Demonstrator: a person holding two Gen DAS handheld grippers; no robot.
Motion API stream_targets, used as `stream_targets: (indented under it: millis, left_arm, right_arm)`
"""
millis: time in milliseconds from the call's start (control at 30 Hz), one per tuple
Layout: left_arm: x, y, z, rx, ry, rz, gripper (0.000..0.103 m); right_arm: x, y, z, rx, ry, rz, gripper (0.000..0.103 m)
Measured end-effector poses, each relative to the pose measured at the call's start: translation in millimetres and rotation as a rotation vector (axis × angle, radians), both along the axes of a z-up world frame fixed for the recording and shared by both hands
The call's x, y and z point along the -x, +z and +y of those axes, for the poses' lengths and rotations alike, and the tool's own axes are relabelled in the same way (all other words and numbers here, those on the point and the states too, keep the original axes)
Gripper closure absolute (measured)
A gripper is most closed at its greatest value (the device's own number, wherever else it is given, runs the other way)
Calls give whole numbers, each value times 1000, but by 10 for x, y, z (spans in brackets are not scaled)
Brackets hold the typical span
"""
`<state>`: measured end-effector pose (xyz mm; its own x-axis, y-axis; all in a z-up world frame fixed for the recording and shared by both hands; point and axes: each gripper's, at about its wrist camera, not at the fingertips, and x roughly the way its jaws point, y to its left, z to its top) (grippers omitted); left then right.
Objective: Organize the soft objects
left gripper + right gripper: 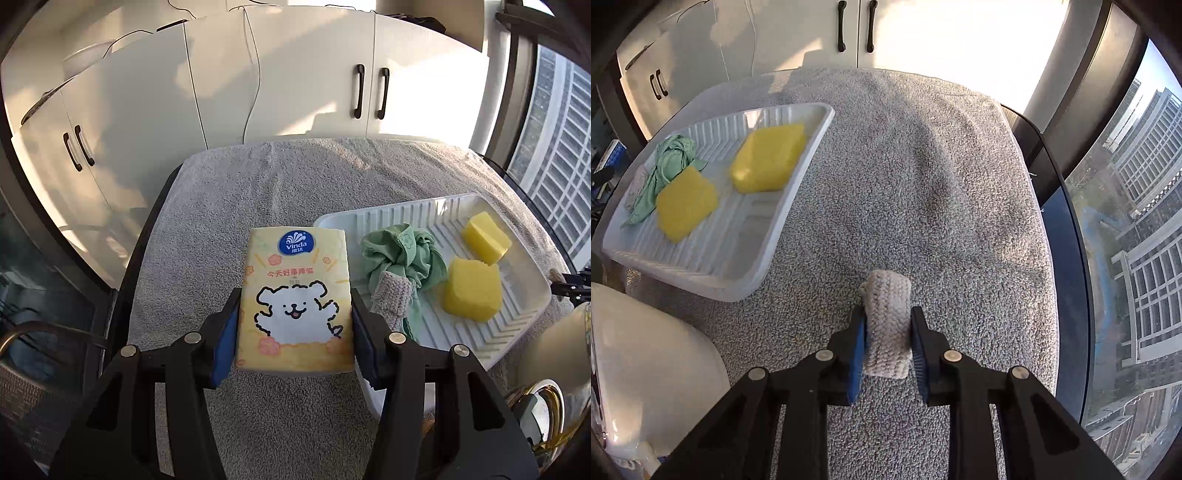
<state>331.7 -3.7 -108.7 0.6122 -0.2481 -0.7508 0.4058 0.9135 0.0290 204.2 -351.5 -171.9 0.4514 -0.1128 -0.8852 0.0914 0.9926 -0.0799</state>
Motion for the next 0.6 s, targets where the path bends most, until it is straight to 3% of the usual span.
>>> stream_targets:
  millis: [100, 200, 367, 600]
  left_arm:
    - [14, 18, 12, -5, -1, -7, 52]
    - [14, 59, 0, -5, -2, -15, 52]
    - [7, 140, -30, -1, -11, -27, 52]
    - [-71, 132, -174, -16, -38, -23, 52]
  right_arm:
    - [31, 164, 41, 30, 5, -45, 78]
    - [-6, 359, 26, -18, 10, -77, 78]
    - [-184, 588, 40, -14, 3, -101, 78]
    - [-514, 678, 175, -51, 39, -95, 78]
